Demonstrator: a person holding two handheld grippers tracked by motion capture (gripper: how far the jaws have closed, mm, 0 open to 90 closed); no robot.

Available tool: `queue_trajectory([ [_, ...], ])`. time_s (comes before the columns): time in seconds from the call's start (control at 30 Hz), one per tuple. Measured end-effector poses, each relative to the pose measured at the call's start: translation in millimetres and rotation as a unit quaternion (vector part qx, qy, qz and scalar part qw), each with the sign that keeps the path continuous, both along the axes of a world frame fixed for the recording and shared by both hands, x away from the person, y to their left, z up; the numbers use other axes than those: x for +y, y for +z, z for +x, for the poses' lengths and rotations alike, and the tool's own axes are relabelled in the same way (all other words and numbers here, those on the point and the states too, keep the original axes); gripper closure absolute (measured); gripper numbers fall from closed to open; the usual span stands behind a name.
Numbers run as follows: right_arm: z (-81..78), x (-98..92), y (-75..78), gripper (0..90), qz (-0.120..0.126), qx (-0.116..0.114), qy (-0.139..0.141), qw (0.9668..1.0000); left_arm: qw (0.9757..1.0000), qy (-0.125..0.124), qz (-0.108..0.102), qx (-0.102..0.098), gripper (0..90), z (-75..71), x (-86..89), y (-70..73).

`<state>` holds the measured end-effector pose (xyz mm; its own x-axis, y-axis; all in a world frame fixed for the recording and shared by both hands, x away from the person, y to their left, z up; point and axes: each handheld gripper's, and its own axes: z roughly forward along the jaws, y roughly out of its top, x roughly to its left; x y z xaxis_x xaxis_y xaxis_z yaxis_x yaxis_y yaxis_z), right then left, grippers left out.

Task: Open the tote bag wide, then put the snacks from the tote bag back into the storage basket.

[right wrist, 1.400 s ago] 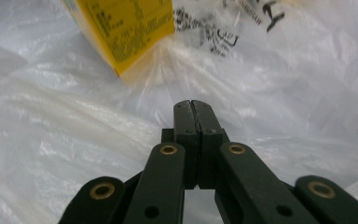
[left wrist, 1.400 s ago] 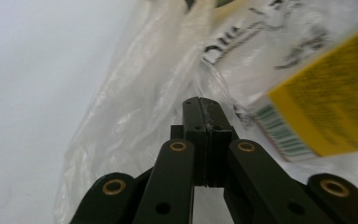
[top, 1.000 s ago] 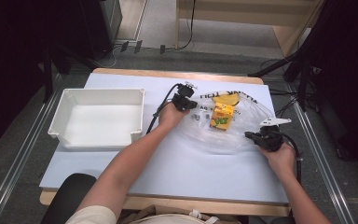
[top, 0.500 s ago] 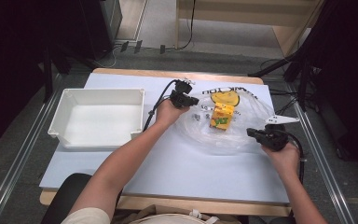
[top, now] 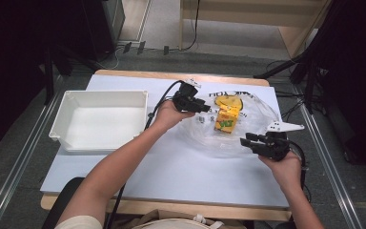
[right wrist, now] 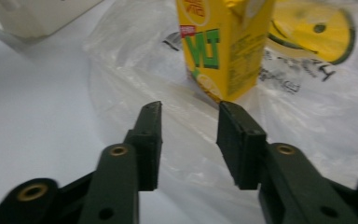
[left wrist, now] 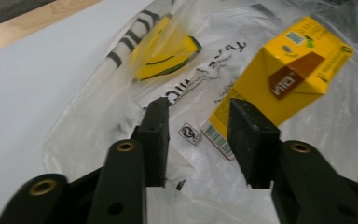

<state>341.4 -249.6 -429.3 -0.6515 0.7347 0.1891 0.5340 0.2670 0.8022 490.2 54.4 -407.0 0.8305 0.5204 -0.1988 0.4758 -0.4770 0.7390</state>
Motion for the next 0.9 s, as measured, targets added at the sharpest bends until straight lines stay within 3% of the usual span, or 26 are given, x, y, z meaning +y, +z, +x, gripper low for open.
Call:
queue_trajectory([
  [0.13,-7.7,7.2,-1.7,53.9,-0.001,-0.008,0.017,0.9998,0.9999,-0.015,0.004,-0.003,47.7,-3.4,-1.5,2.4],
  [0.37,-12.9,10.6,-7.5,50.3,-0.003,-0.005,0.03,0.9995,0.998,-0.058,-0.013,-0.023,38.7,-7.6,-7.8,-1.0],
  [0.53,-11.4,10.2,-9.0,49.7,-0.003,0.001,0.028,0.9996,0.9973,-0.067,-0.016,-0.024,36.2,-8.9,-16.4,-5.4],
  [0.77,-10.6,7.9,-10.6,49.5,-0.005,0.004,0.026,0.9996,0.9978,-0.06,-0.018,-0.021,36.3,-4.5,-15.8,-5.4],
  [0.9,-10.3,7.1,-11.7,49.5,-0.004,0.008,0.025,0.9997,0.9959,-0.083,-0.032,-0.02,35.6,-8.5,-14.6,-1.5],
])
